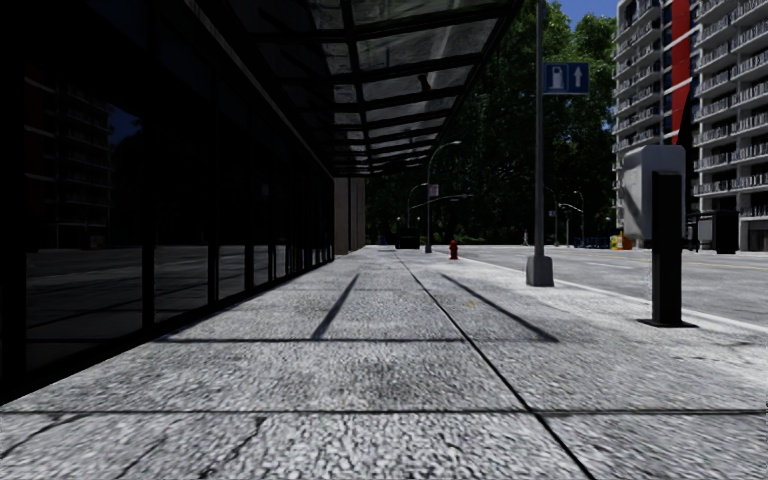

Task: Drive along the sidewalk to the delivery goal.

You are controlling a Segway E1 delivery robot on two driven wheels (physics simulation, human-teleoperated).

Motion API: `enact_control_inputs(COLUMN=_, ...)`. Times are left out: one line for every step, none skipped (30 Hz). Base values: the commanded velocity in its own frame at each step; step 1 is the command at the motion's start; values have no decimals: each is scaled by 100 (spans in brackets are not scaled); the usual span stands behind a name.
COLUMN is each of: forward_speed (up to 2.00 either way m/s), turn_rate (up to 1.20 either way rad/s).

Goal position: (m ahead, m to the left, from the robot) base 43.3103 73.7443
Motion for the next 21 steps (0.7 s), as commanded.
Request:
enact_control_inputs(forward_speed=193, turn_rate=0)
enact_control_inputs(forward_speed=193, turn_rate=0)
enact_control_inputs(forward_speed=193, turn_rate=0)
enact_control_inputs(forward_speed=193, turn_rate=0)
enact_control_inputs(forward_speed=193, turn_rate=0)
enact_control_inputs(forward_speed=193, turn_rate=0)
enact_control_inputs(forward_speed=193, turn_rate=0)
enact_control_inputs(forward_speed=193, turn_rate=0)
enact_control_inputs(forward_speed=193, turn_rate=0)
enact_control_inputs(forward_speed=193, turn_rate=0)
enact_control_inputs(forward_speed=193, turn_rate=0)
enact_control_inputs(forward_speed=193, turn_rate=0)
enact_control_inputs(forward_speed=193, turn_rate=0)
enact_control_inputs(forward_speed=193, turn_rate=0)
enact_control_inputs(forward_speed=193, turn_rate=0)
enact_control_inputs(forward_speed=193, turn_rate=0)
enact_control_inputs(forward_speed=193, turn_rate=0)
enact_control_inputs(forward_speed=193, turn_rate=0)
enact_control_inputs(forward_speed=193, turn_rate=0)
enact_control_inputs(forward_speed=193, turn_rate=0)
enact_control_inputs(forward_speed=193, turn_rate=0)
